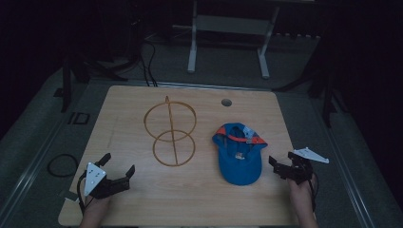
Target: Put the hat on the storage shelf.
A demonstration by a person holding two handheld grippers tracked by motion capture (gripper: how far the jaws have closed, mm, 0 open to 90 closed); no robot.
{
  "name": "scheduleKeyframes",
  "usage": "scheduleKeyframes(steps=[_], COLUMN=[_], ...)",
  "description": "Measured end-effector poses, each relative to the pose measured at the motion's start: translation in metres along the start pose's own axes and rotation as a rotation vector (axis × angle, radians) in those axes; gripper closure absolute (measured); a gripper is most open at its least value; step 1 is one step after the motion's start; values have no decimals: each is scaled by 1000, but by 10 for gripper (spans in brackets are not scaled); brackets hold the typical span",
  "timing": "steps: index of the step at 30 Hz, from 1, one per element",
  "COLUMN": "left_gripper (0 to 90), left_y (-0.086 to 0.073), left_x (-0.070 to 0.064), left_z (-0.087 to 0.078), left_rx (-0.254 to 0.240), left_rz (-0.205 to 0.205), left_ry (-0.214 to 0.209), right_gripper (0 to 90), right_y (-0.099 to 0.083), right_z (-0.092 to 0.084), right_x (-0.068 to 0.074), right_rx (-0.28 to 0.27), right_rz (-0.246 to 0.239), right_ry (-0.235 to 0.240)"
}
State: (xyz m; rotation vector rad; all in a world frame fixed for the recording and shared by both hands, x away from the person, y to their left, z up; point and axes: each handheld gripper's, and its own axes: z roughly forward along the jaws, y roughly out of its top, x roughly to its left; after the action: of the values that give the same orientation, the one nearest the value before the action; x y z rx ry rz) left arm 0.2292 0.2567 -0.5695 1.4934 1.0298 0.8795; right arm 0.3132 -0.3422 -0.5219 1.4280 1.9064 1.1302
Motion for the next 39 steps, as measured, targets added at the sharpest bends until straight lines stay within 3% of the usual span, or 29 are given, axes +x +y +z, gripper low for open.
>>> scheduleKeyframes(steps=[4,5,14,16,30,39], left_gripper=[25,25,25,25,25,25], left_y=[-1,-1,0,0,-1,-1], left_x=[1,1,1,1,1,2], left_z=[0,0,1,1,1,2], left_rx=[13,16,34,33,39,41], left_rz=[-5,-4,4,5,2,-1], left_ry=[3,4,3,3,-8,-16], right_gripper=[131,132,145,213,221,224], right_y=[12,15,42,46,78,85], right_z=[4,5,22,26,62,91], right_x=[5,6,16,18,26,31], right_rx=[-16,-17,-14,-22,-20,24], right_rz=[18,12,-67,-86,-113,-136], right_ry=[39,71,133,145,127,122])
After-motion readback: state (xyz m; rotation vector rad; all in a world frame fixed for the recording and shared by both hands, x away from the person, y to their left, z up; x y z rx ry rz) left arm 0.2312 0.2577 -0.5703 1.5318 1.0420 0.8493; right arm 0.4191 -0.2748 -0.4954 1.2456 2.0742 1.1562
